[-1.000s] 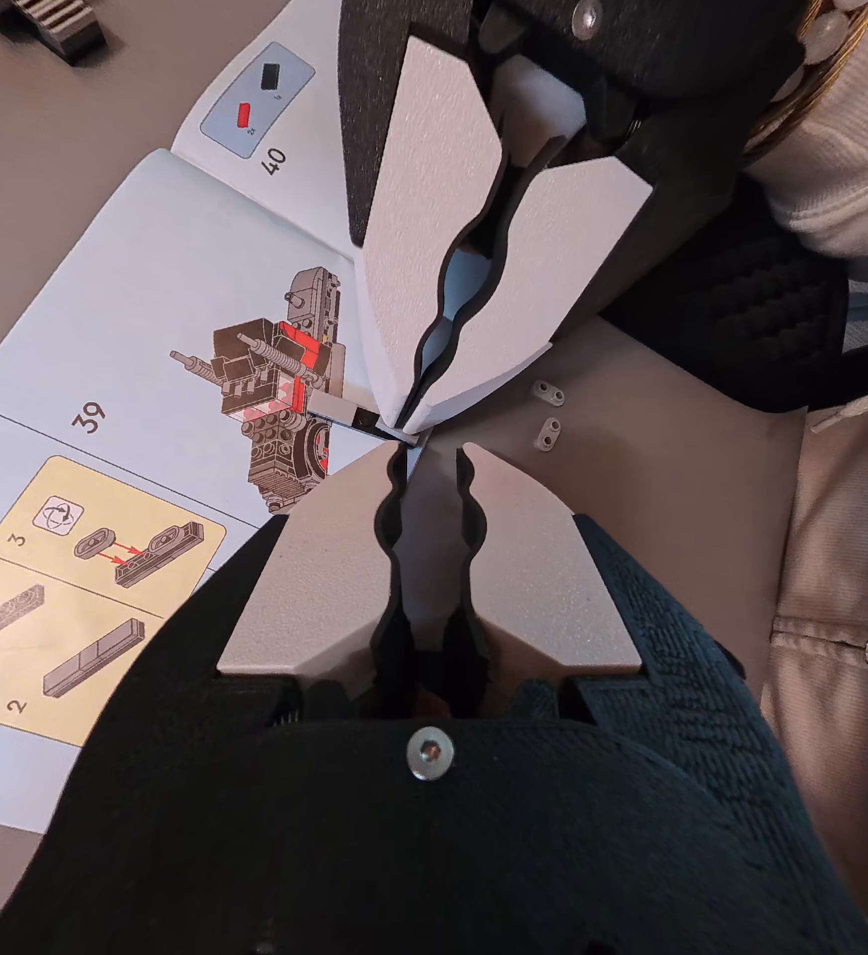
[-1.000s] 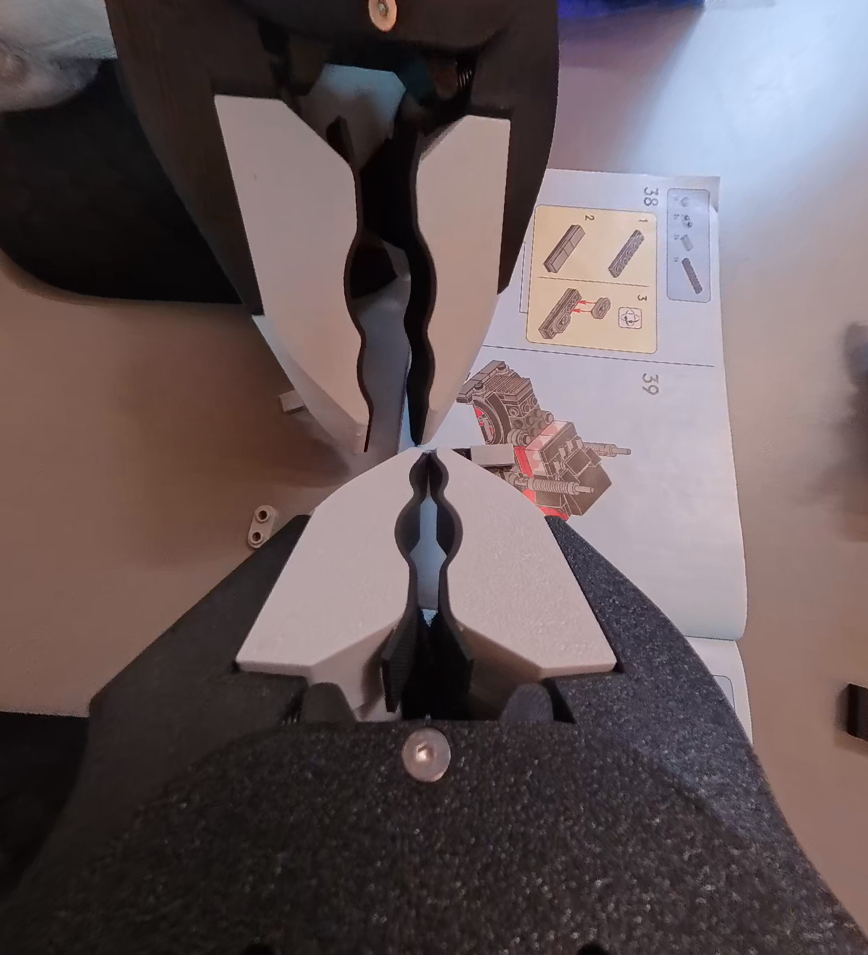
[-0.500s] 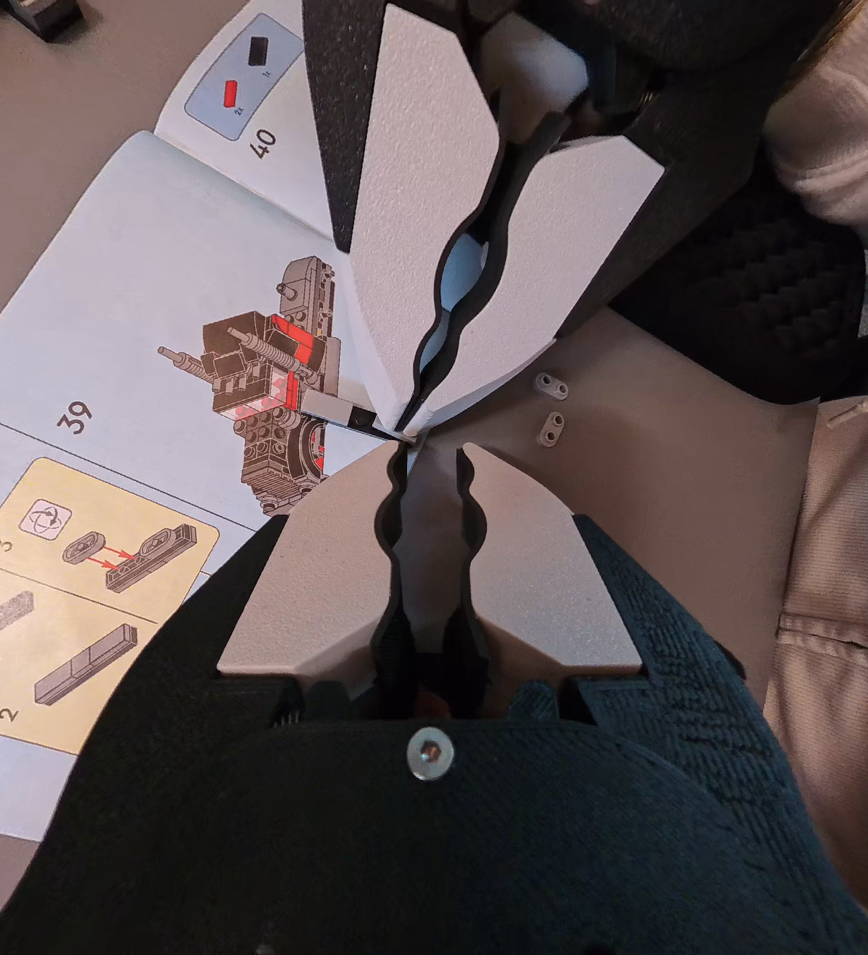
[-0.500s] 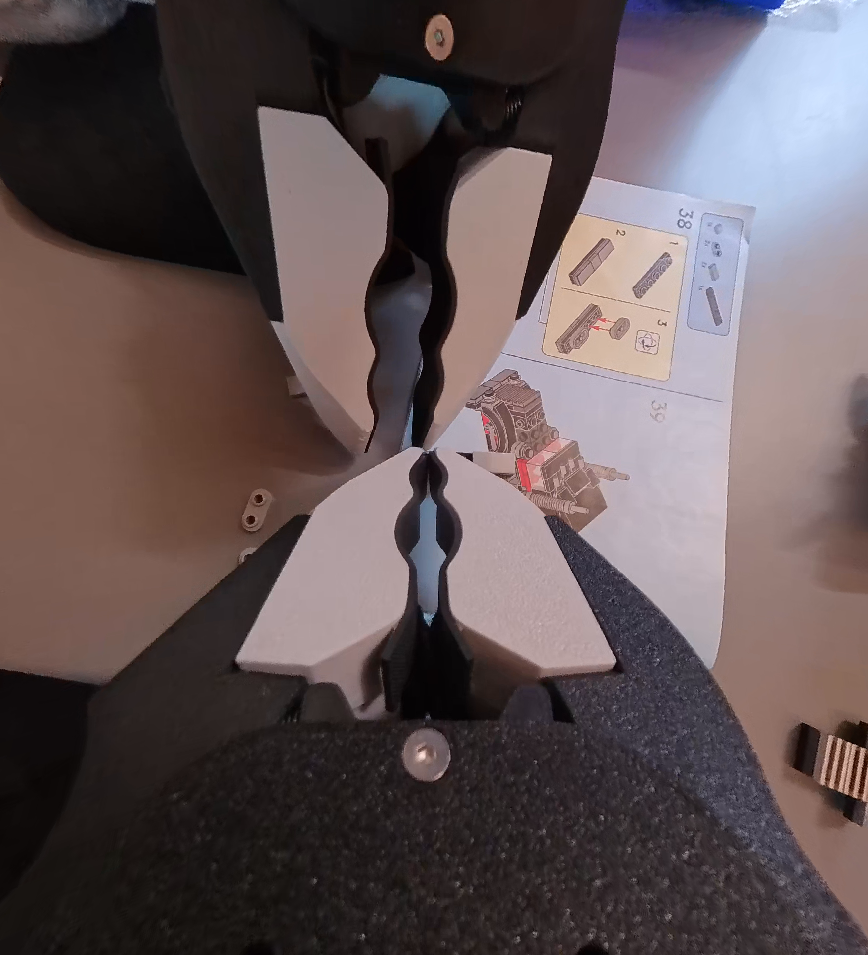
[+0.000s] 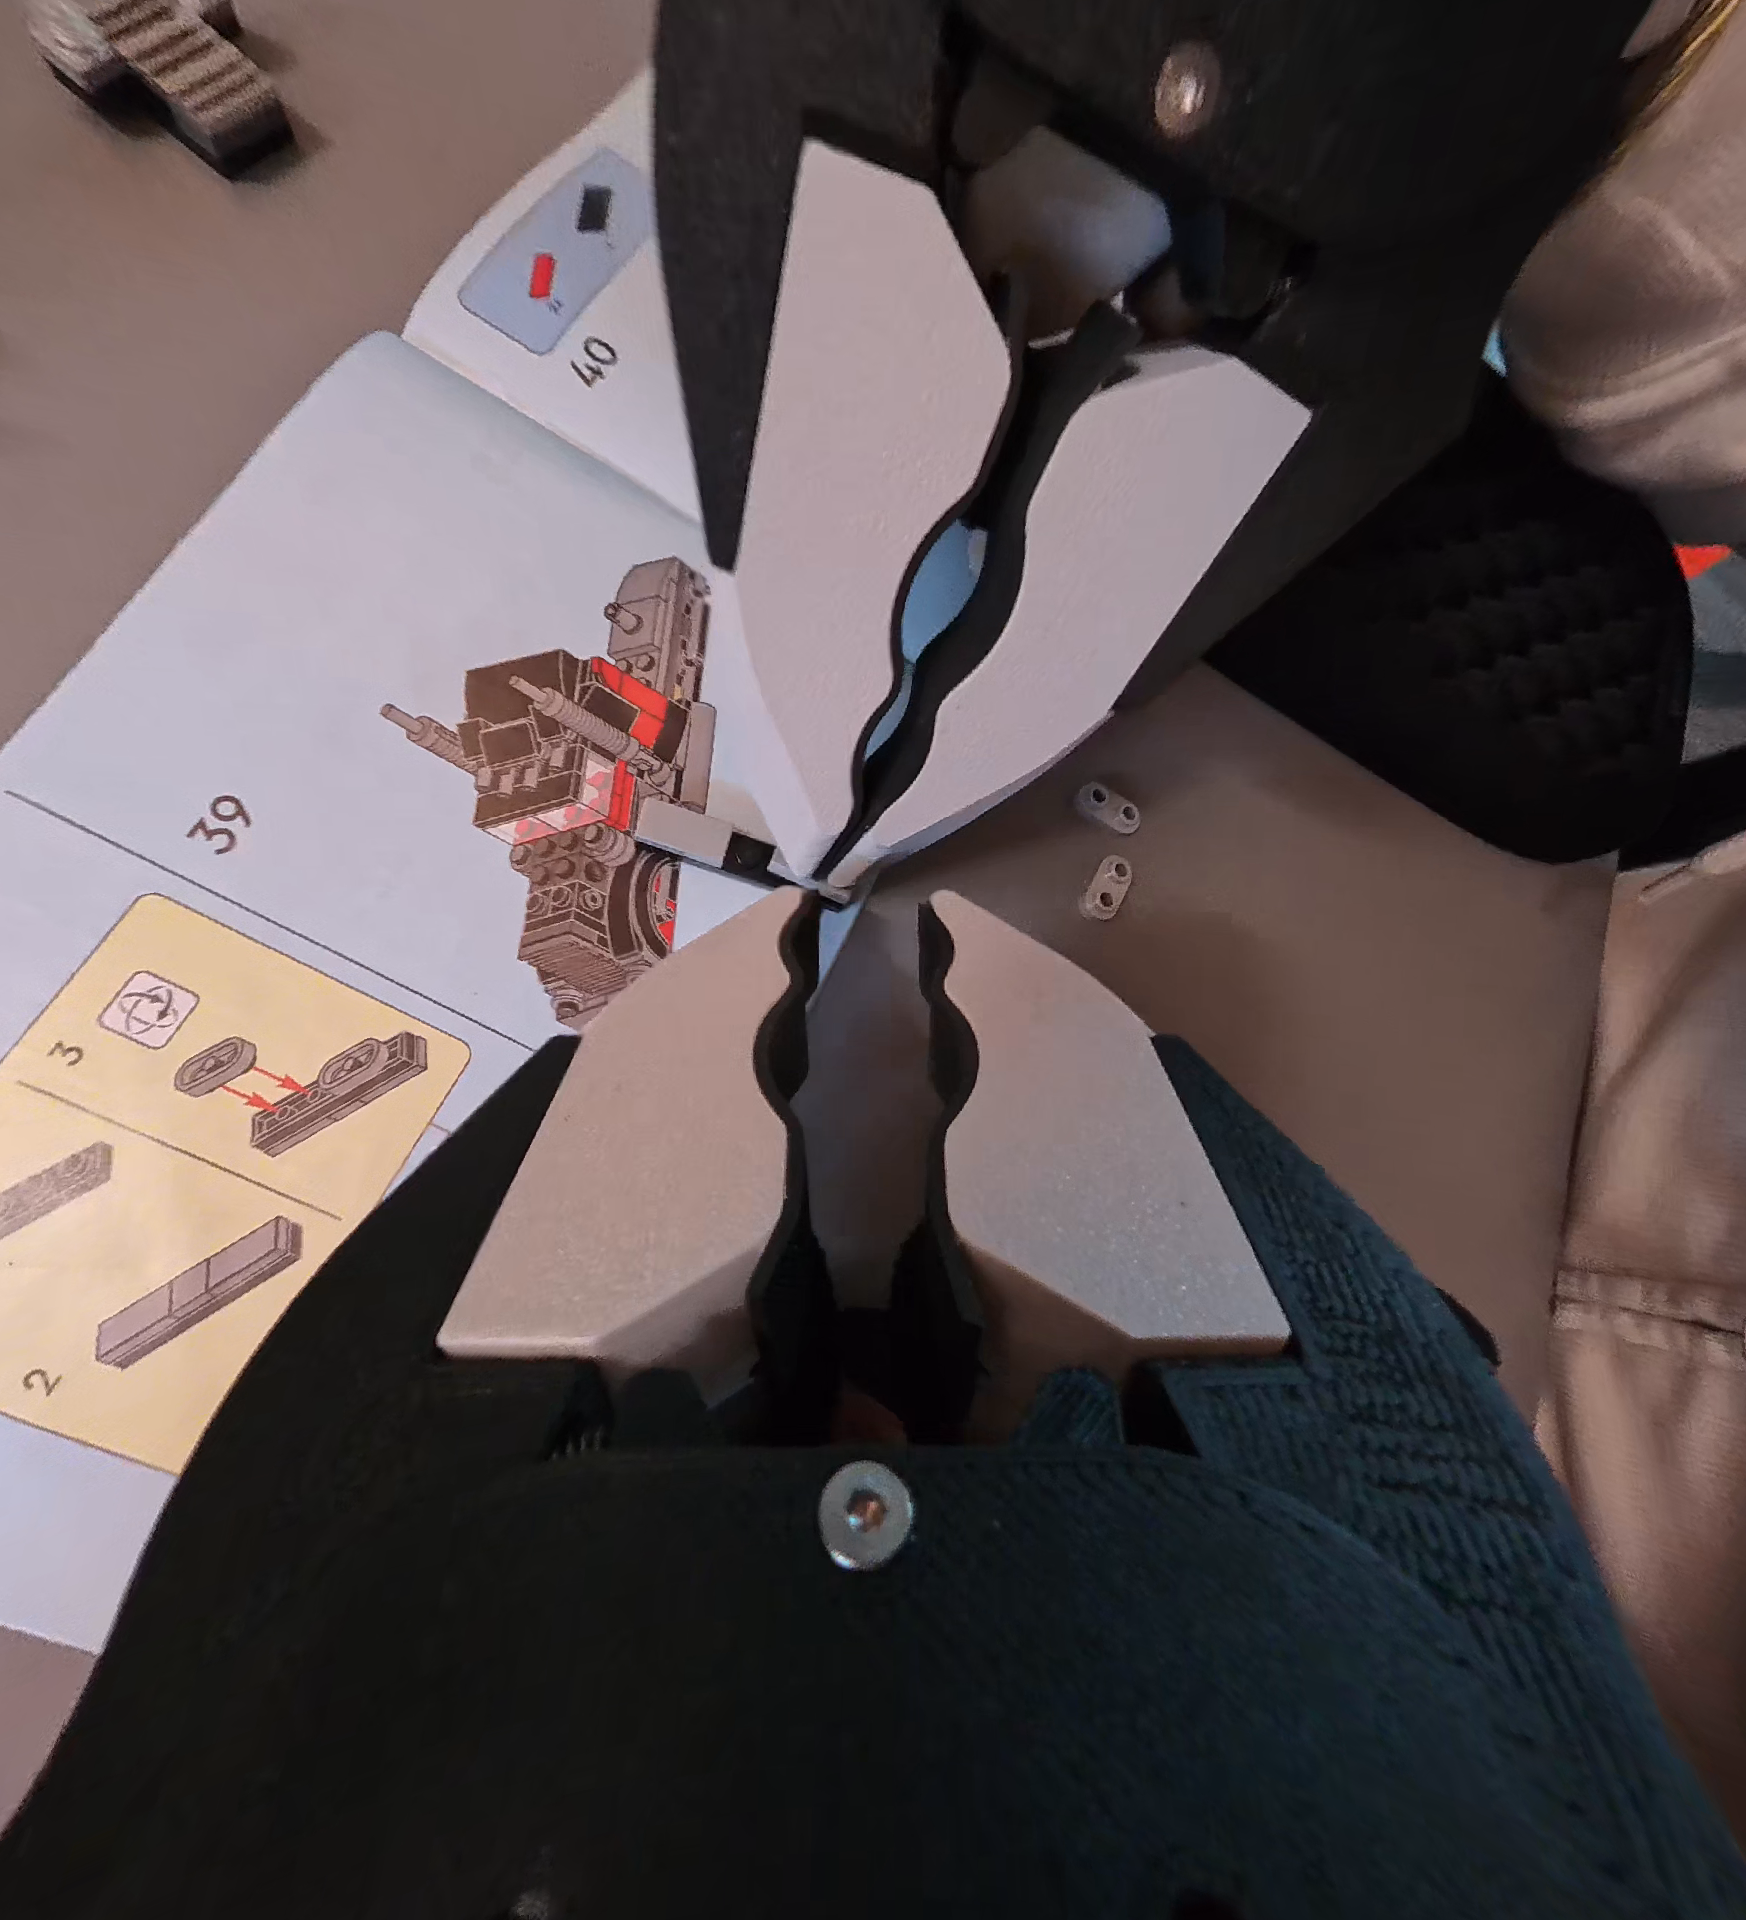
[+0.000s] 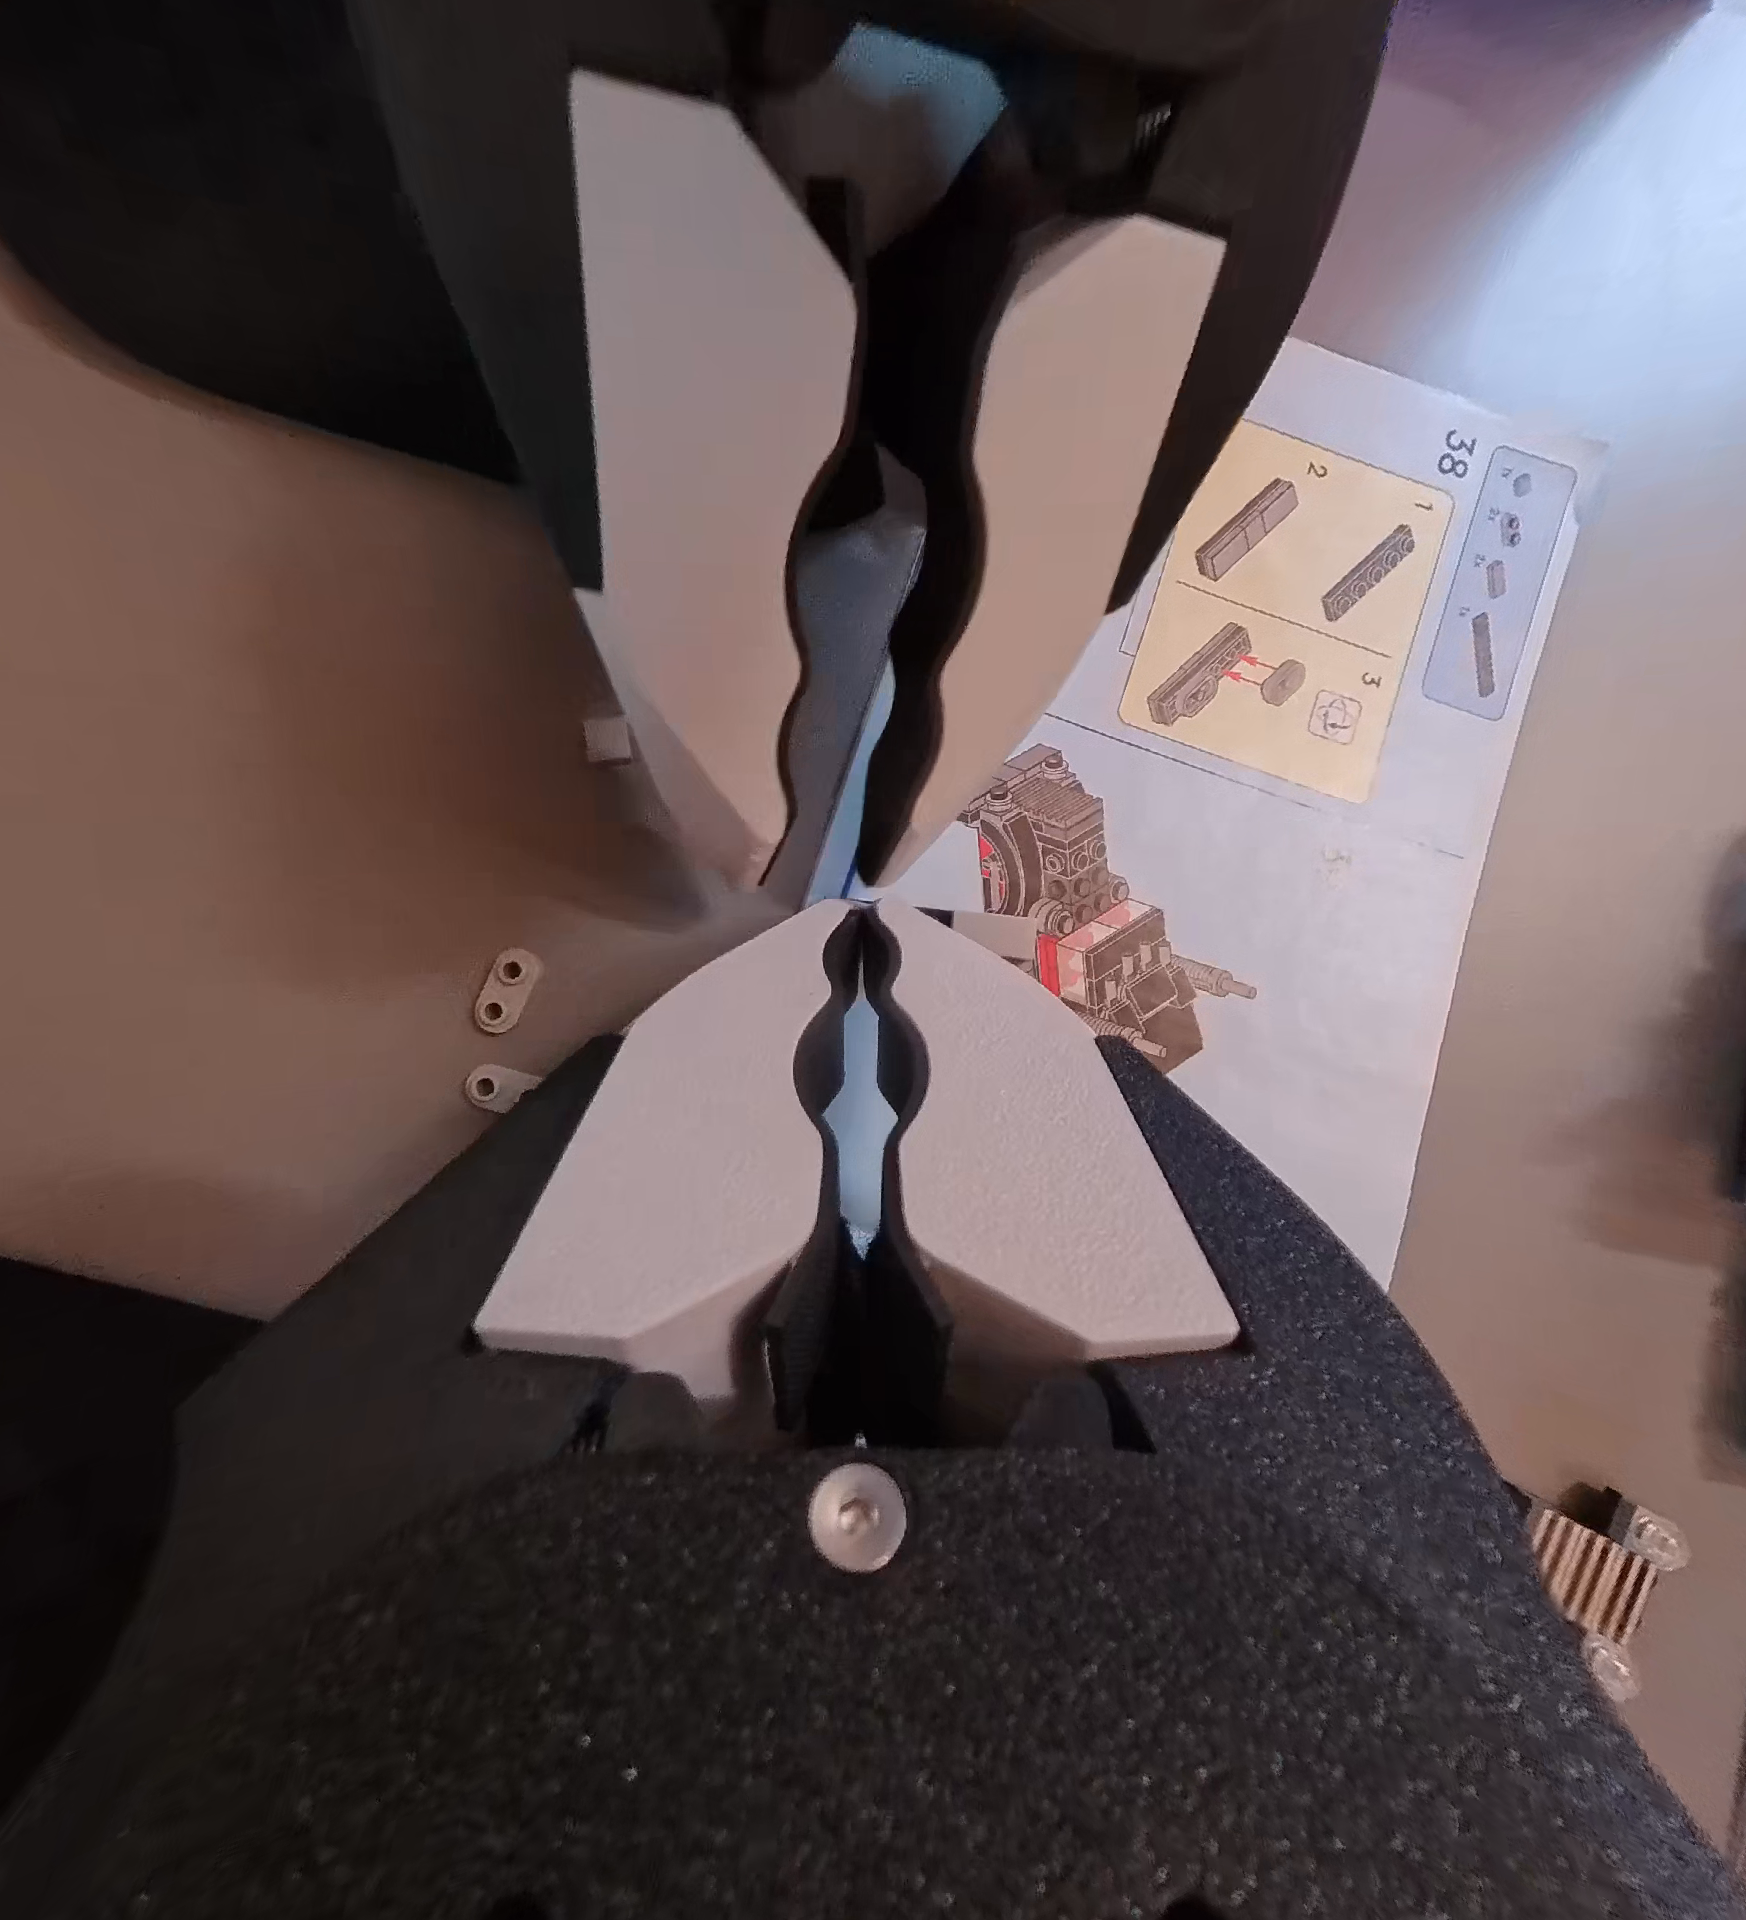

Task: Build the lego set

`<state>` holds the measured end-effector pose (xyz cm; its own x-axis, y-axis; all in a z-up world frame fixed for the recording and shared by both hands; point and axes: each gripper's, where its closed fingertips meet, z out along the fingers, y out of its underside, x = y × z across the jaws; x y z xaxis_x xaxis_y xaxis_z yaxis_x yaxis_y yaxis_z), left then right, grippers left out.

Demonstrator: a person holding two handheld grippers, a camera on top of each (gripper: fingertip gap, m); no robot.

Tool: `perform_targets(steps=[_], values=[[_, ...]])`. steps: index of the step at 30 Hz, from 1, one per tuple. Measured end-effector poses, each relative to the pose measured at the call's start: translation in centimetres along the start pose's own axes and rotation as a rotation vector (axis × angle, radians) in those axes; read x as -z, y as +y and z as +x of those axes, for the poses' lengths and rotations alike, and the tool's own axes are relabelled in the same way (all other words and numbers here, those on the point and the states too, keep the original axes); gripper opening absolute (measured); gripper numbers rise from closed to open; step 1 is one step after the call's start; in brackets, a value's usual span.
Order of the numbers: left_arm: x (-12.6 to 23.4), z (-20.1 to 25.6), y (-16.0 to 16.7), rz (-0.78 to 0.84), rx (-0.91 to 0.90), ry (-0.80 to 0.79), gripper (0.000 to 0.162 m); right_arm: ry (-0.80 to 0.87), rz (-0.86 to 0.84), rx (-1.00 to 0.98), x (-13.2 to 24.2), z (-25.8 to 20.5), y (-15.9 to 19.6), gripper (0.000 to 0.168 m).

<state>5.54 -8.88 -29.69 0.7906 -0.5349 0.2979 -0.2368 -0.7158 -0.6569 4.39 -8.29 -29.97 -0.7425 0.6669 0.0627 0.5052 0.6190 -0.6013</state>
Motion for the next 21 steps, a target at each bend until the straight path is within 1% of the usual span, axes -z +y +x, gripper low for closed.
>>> perform_targets(steps=[2,6,13,18,21], values=[[0.18,-0.06,-0.1,0.017,0.012,0.002,0.018,0.009,-0.013,0.029,0.02,-0.01,0.06,0.0],[-0.36,-0.21,0.51,-0.044,0.035,0.0,0.022,0.004,-0.045,0.094,-0.01,0.02,0.02,0.0],[-0.34,-0.12,0.53,-0.039,0.033,0.003,0.024,-0.045,-0.046,0.109,-0.22,0.12,-0.26,0.0],[-0.31,-0.1,0.51,-0.035,0.045,0.015,0.024,-0.057,-0.027,0.081,-0.19,0.22,-0.25,0.0],[-0.29,-0.09,0.53,-0.034,0.045,0.015,0.024,-0.034,0.018,0.003,0.32,0.29,-0.08,0.003]])
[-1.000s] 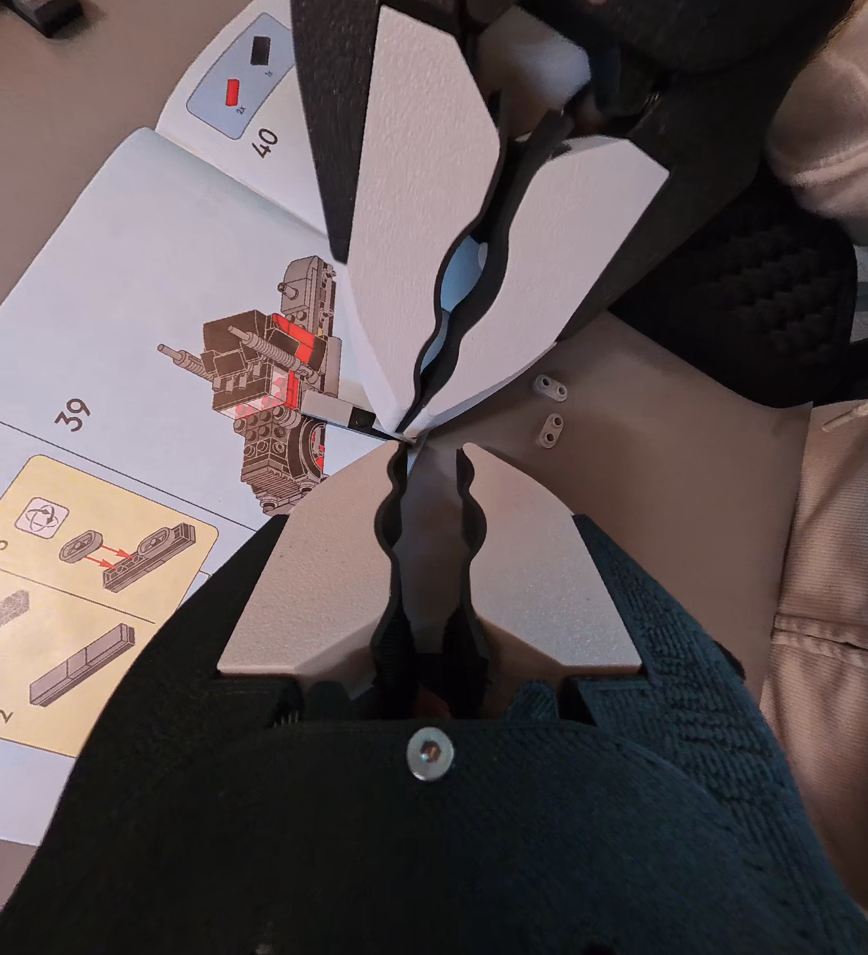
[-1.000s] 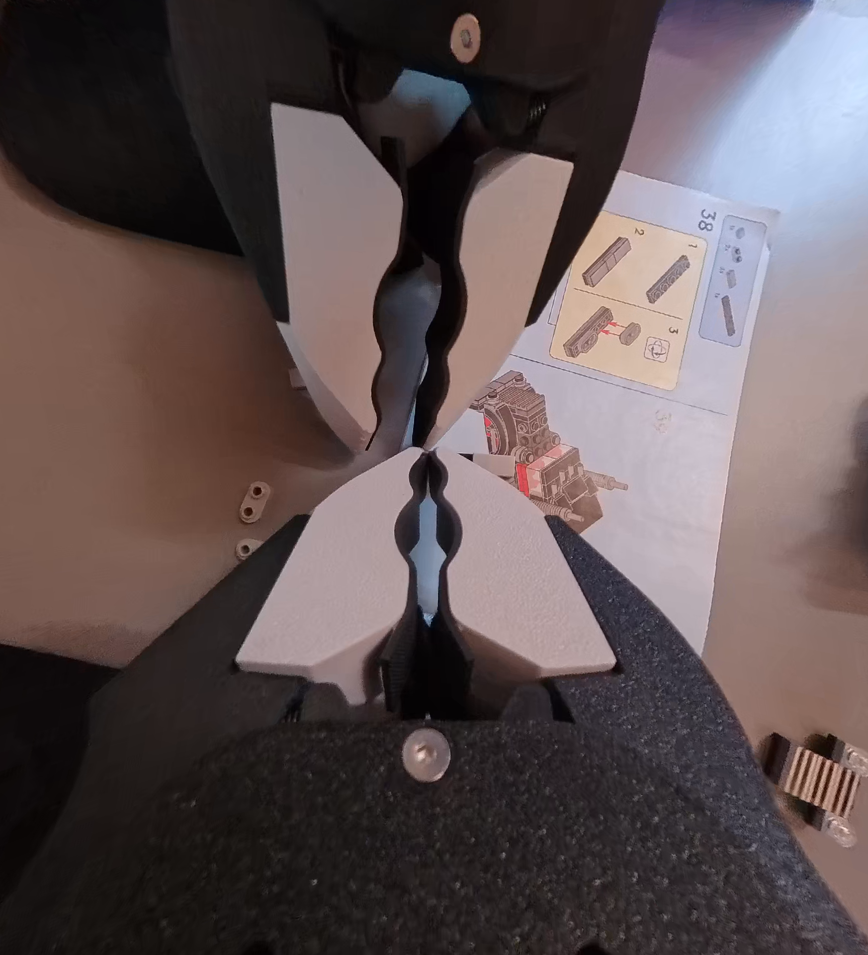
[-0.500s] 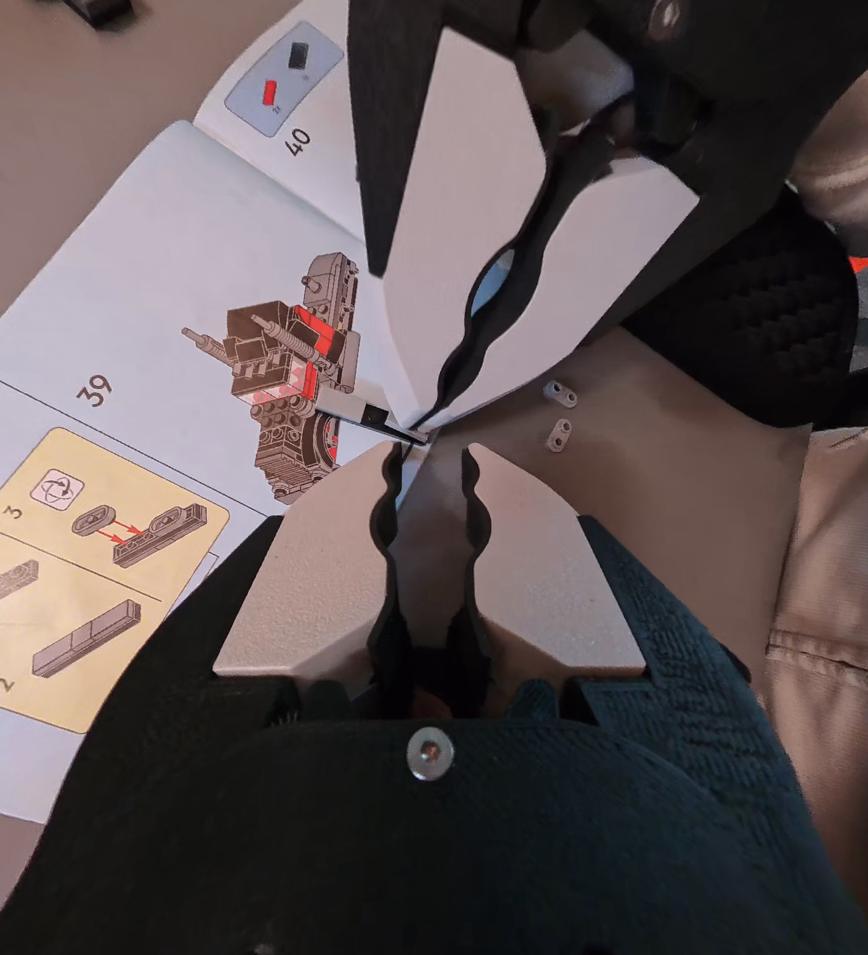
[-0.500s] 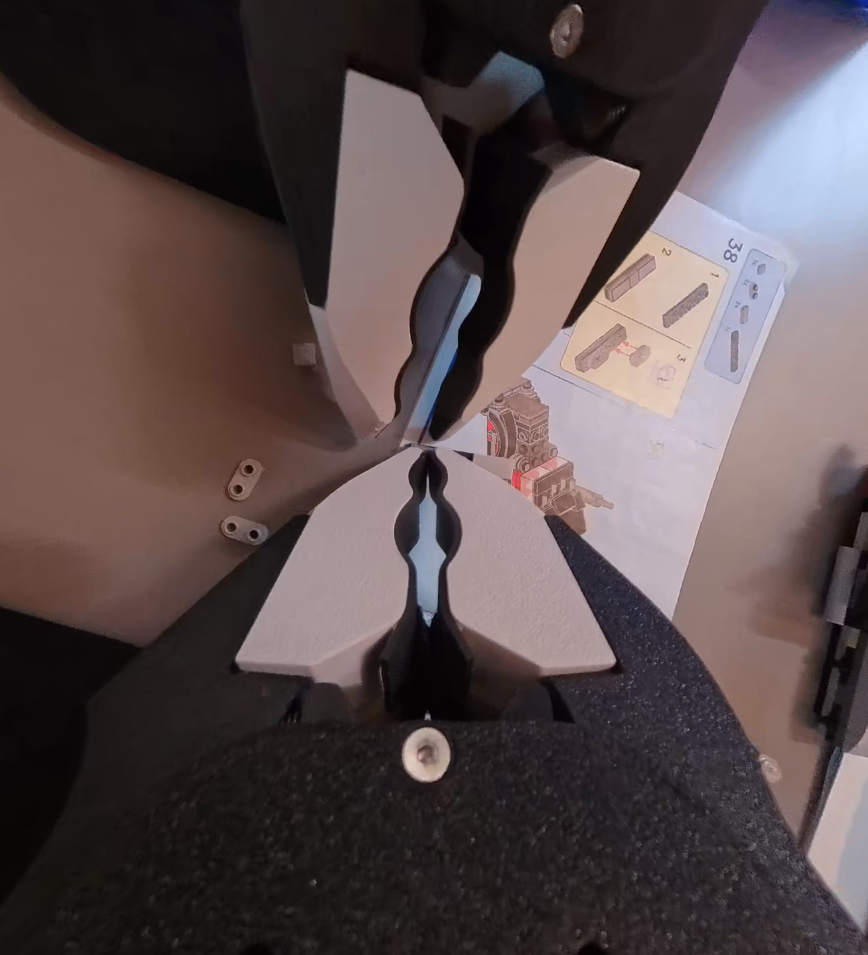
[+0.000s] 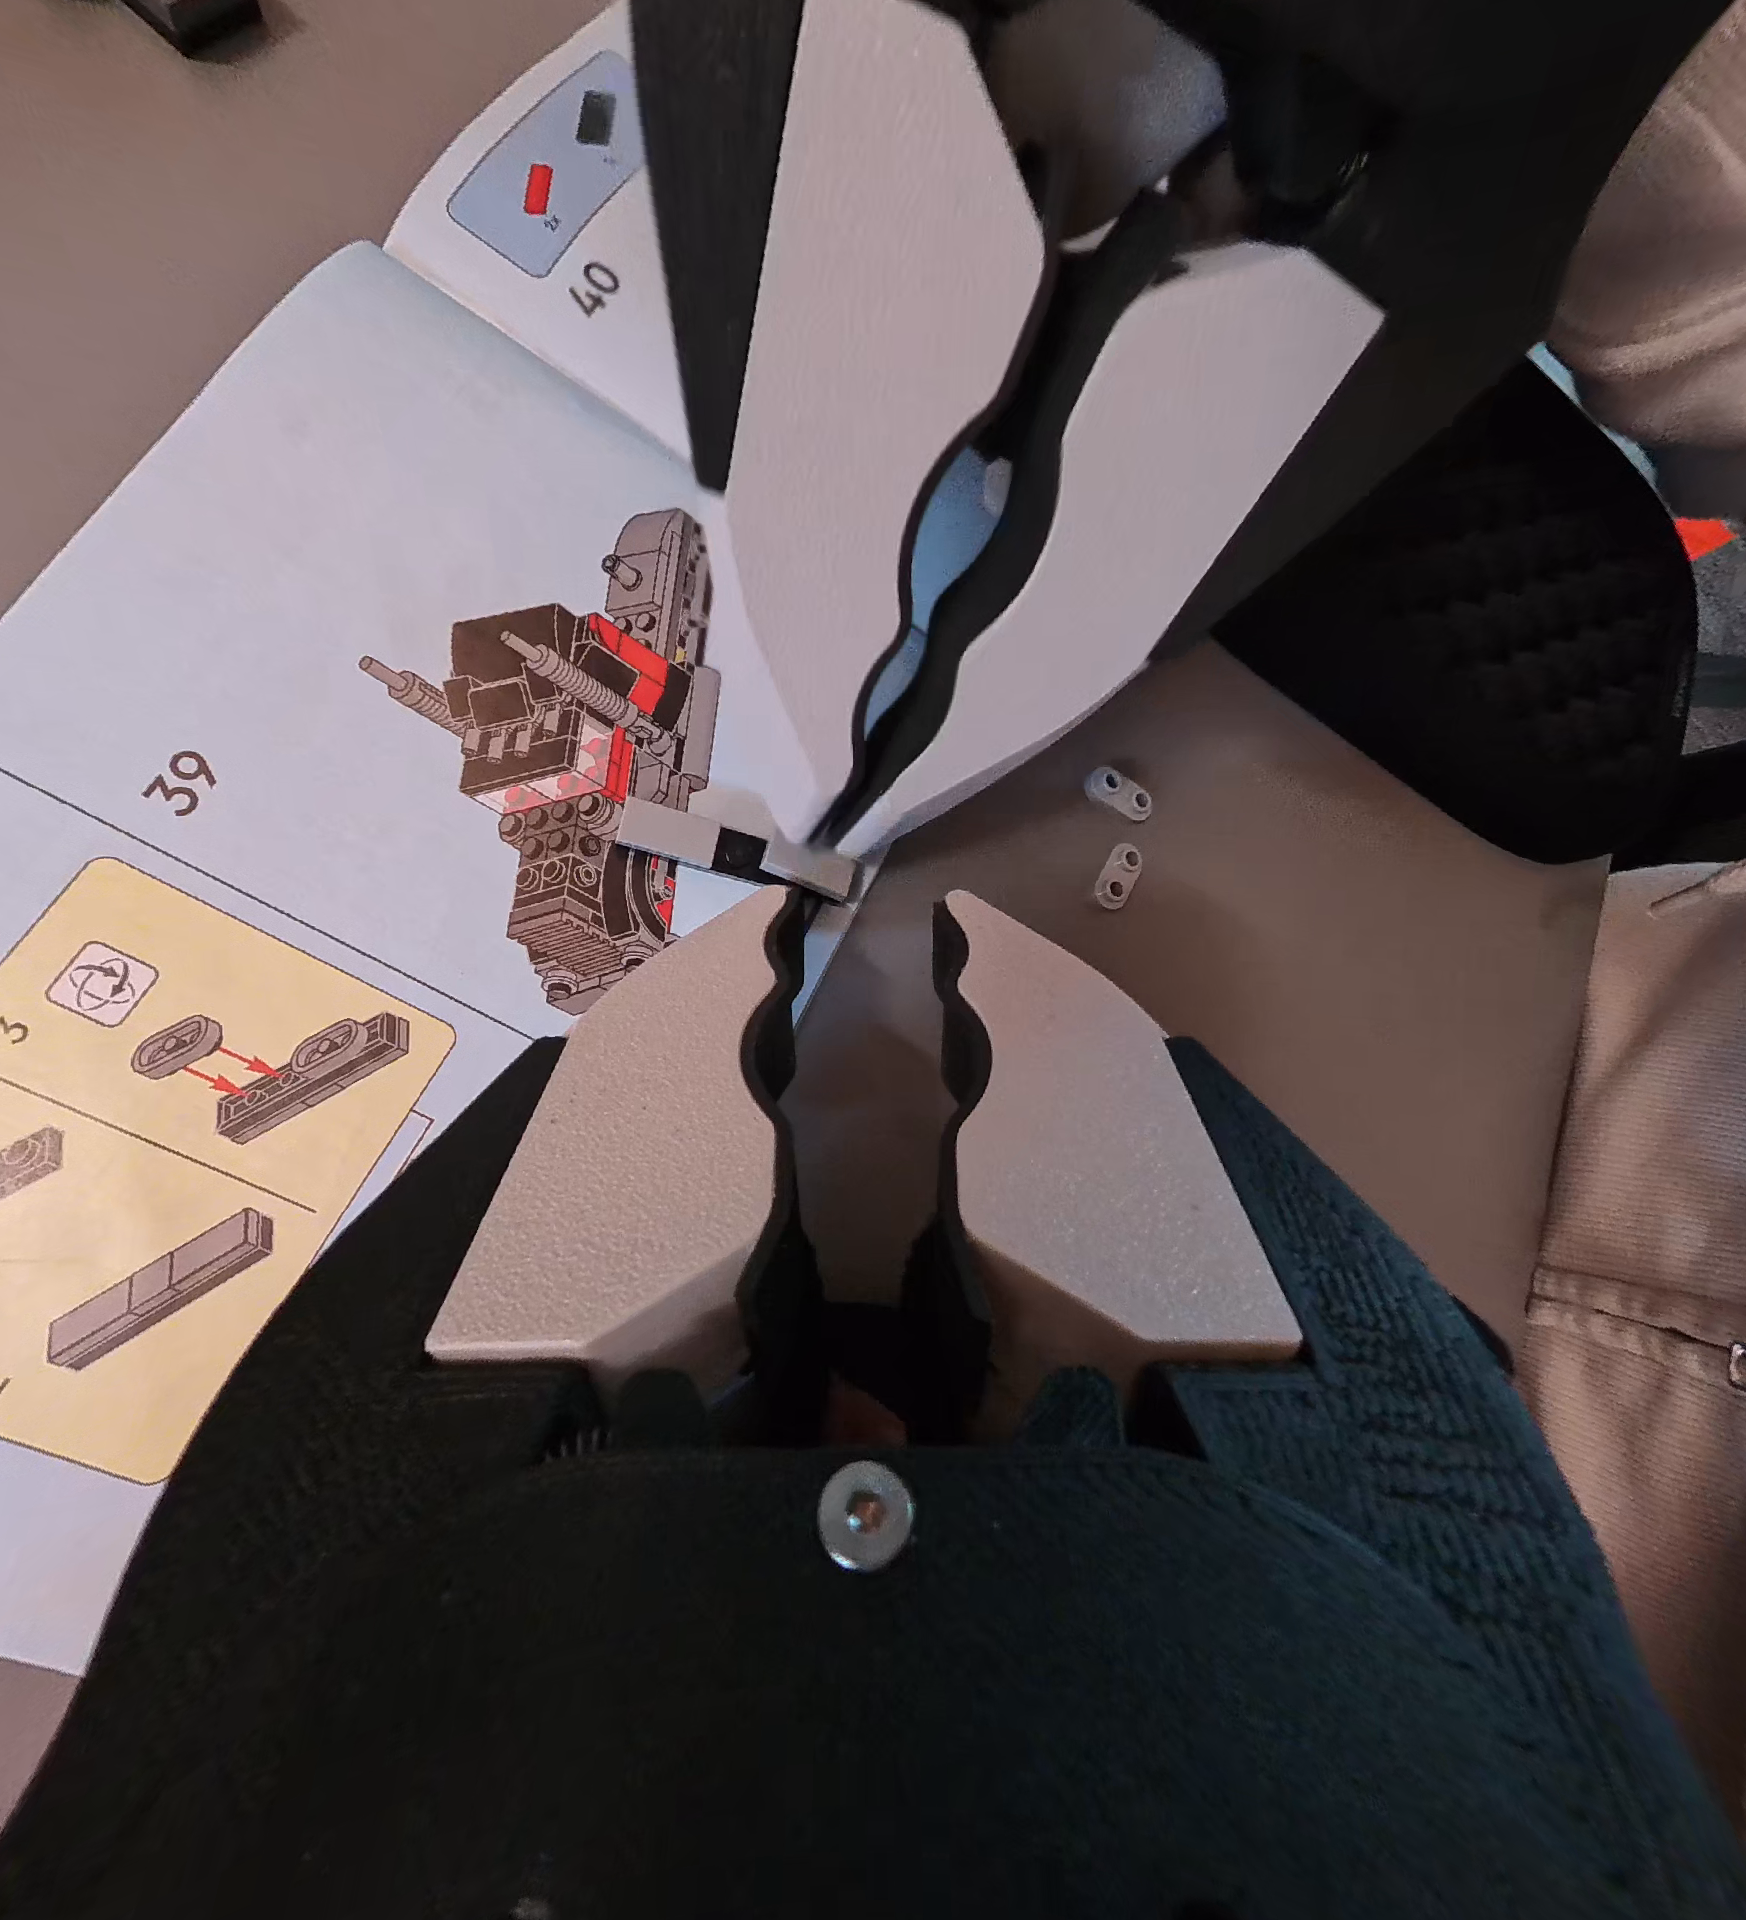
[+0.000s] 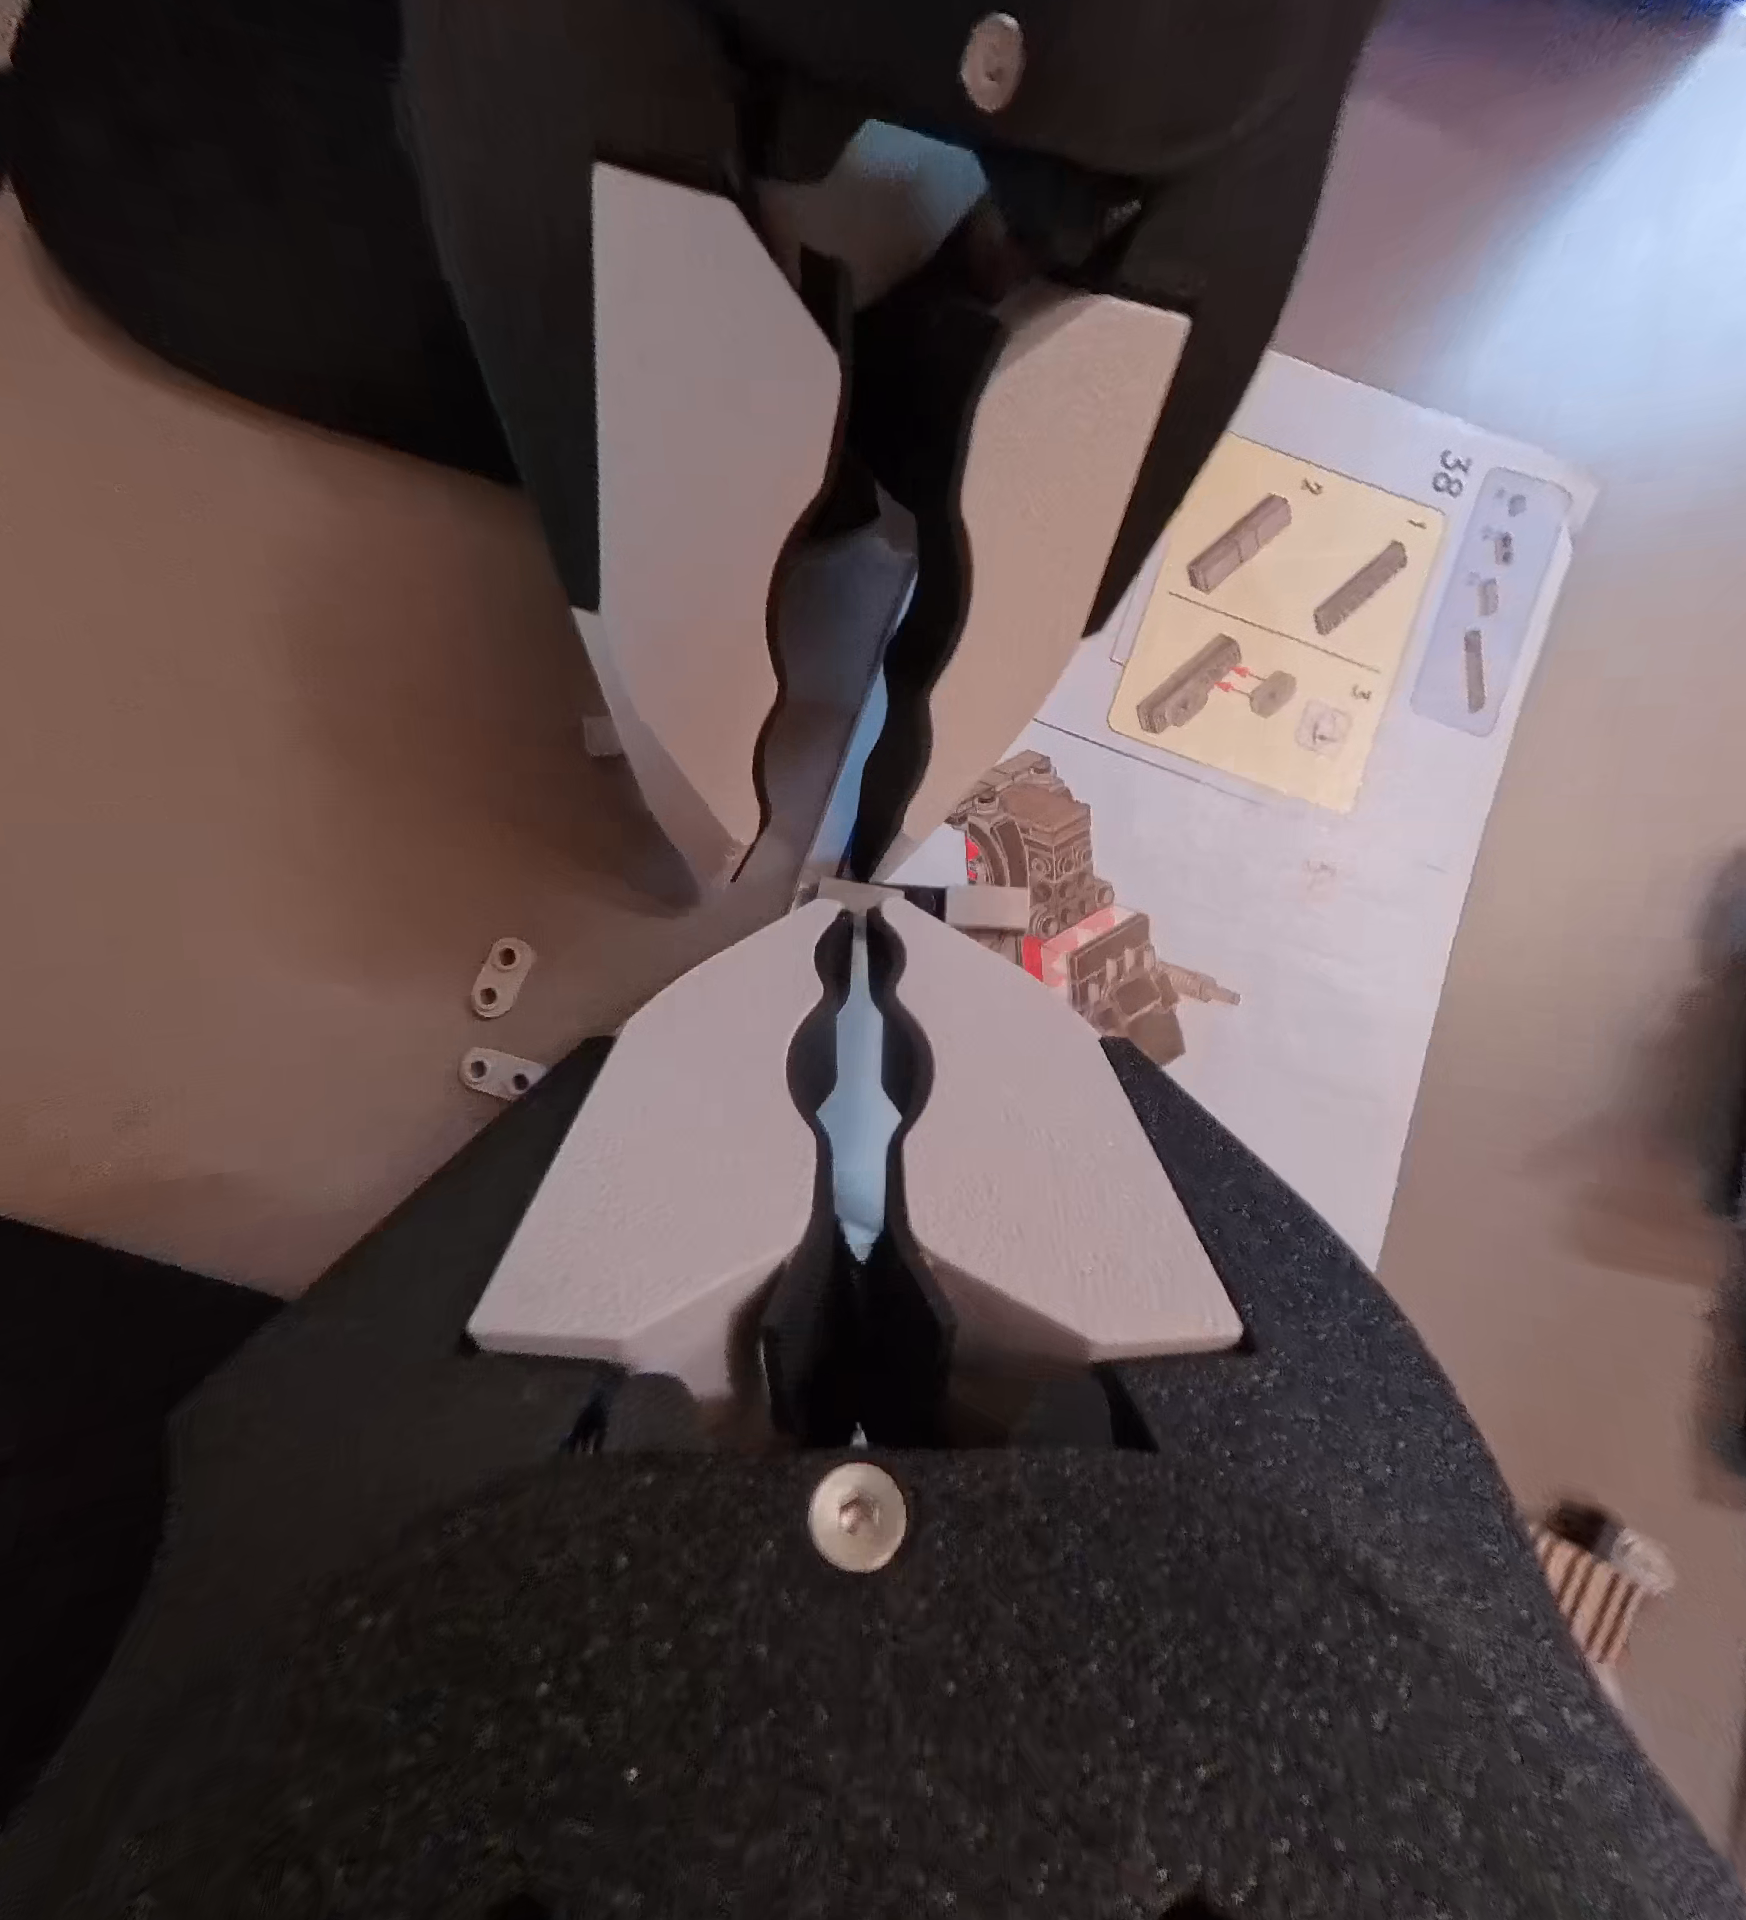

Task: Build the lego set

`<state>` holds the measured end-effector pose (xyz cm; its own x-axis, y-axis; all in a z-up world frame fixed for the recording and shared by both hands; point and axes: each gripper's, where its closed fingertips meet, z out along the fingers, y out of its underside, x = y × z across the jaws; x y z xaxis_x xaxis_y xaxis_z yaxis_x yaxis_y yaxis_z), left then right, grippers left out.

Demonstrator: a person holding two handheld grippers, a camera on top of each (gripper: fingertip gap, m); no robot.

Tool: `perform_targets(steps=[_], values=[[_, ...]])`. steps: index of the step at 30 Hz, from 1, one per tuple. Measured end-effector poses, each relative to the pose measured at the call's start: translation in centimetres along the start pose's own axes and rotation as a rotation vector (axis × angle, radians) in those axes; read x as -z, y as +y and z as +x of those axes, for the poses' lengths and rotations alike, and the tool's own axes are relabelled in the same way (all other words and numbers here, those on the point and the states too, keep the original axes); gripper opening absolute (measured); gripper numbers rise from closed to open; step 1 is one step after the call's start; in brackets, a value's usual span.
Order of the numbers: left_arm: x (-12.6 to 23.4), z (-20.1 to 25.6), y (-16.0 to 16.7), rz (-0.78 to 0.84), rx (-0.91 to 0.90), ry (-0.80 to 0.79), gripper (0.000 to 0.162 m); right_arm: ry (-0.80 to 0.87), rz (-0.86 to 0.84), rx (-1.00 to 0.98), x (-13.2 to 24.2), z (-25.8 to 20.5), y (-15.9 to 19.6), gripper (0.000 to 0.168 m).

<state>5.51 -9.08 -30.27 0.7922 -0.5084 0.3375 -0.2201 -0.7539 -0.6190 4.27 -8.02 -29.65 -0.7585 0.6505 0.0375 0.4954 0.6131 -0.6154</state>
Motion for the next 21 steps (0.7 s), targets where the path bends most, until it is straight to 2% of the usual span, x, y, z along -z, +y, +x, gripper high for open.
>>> perform_targets(steps=[4,12,21], values=[[0.01,0.02,0.0,0.0,0.003,0.003,0.024,0.032,0.102,-0.136,0.57,-0.27,0.12,0.011],[0.22,0.14,0.14,0.004,0.012,-0.005,0.028,0.077,0.191,-0.228,0.24,0.46,-0.01,0.009],[0.31,0.23,-0.05,0.019,0.022,0.008,0.04,-0.053,0.193,-0.332,-0.06,-0.49,0.61,0.023]])
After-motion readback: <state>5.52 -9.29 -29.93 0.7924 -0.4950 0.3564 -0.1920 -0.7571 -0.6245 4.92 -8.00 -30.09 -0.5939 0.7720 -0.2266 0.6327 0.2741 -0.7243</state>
